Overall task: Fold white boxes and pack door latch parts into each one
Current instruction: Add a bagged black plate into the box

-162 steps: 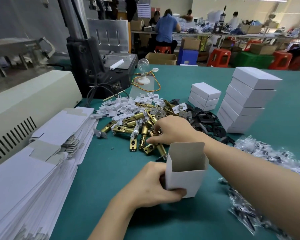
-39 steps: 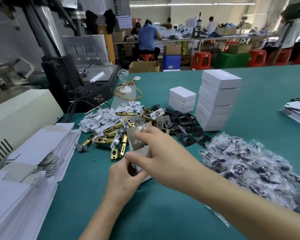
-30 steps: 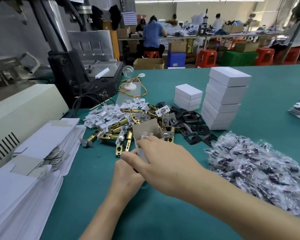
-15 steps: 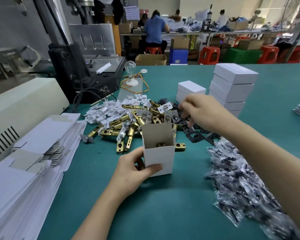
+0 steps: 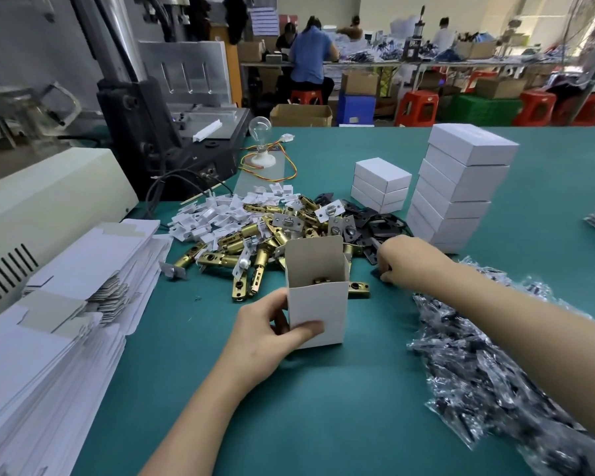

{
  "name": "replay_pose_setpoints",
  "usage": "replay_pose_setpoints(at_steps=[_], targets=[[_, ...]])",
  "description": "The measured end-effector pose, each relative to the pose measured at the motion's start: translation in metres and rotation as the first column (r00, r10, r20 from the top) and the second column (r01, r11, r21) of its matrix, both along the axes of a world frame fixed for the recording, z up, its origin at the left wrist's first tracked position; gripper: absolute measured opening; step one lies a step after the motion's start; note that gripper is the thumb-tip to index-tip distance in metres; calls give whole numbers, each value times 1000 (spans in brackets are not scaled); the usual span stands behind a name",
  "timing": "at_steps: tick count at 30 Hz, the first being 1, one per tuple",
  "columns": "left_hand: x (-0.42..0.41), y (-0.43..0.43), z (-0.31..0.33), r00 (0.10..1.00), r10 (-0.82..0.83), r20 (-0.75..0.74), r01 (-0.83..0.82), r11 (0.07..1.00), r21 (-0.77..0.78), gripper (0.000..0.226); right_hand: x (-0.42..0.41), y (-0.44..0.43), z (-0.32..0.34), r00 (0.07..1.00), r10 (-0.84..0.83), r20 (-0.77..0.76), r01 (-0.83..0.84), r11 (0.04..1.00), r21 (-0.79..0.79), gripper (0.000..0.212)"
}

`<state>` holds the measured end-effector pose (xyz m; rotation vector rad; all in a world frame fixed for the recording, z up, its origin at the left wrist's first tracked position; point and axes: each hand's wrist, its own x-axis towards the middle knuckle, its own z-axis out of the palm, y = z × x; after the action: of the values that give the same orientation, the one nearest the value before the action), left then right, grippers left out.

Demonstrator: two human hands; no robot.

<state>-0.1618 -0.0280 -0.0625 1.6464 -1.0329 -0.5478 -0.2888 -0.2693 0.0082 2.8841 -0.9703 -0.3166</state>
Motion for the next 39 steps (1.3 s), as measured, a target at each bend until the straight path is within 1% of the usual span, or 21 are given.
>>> replay_pose_setpoints(at_steps=[2,5,7,10,12,14,15,16,17,18,19,20,22,24,26,27,31,33,35,37,39], targets=[[-1,0,1,1000,2,-4,-2,1000,3,44,0,3,1,999,42,-10,-42,999,30,18],[-1,0,2,1000,0,-1,0,1000,3,44,-2,5,3,997,76,7,-76,996,53,35],[-1,0,2,1000,-3,-1,3,1000,4,44,-4,3,3,995,104,0,-104,995,-6,44],[-1,1,1,1000,-5,5,5,1000,8,46,-7,0,1,984,172,36,-169,983,-74,45],[-1,1,1,1000,-5,3,5,1000,8,47,-8,-3,0,962,167,215,-171,985,0,37],[-1,0,2,1000,-5,-1,5,1000,6,47,-9,-5,1,864,-14,503,-124,963,239,28],[-1,0,2,1000,-4,-1,4,1000,6,47,-10,-3,2,771,-180,611,-118,902,415,27],[-1,0,2,1000,-2,1,2,1000,8,47,-11,-1,3,661,-374,650,-159,777,609,29],[-1,0,2,1000,-1,3,0,1000,10,47,-12,3,4,557,-564,609,-246,588,770,35],[-1,0,2,1000,0,5,0,1000,11,47,-13,6,4,473,-719,509,-353,374,857,40],[-1,0,2,1000,-1,5,1,1000,12,46,-15,10,3,412,-823,392,-452,190,872,44],[-1,1,3,1000,-3,2,3,1000,13,46,-15,13,1,368,-885,286,-523,58,850,45],[-2,1,3,1000,-4,0,4,1000,12,47,-16,19,-1,301,-946,122,-600,-88,795,38],[-2,1,4,1000,-1,1,1,1000,10,48,-15,26,-3,279,-960,33,-624,-155,766,26],[-2,2,3,1000,0,2,0,1000,13,48,-13,30,-2,293,-956,32,-618,-164,769,19],[-1,2,3,1000,-2,4,2,1000,15,47,-12,32,0,290,-955,56,-615,-141,776,17],[2,1,0,1000,-16,10,16,1000,9,48,-3,40,15,297,-921,253,-595,29,803,6],[2,0,-1,1000,-14,8,14,1000,9,47,2,46,24,298,-891,343,-592,110,799,6],[3,0,-1,1000,-13,3,13,1000,8,47,3,52,34,295,-856,424,-599,179,780,14],[3,0,-2,1000,-15,2,15,1000,8,48,2,58,44,318,-807,498,-614,225,756,19],[4,-1,-3,1000,-16,4,16,1000,13,47,2,64,55,346,-755,557,-640,244,729,14]])
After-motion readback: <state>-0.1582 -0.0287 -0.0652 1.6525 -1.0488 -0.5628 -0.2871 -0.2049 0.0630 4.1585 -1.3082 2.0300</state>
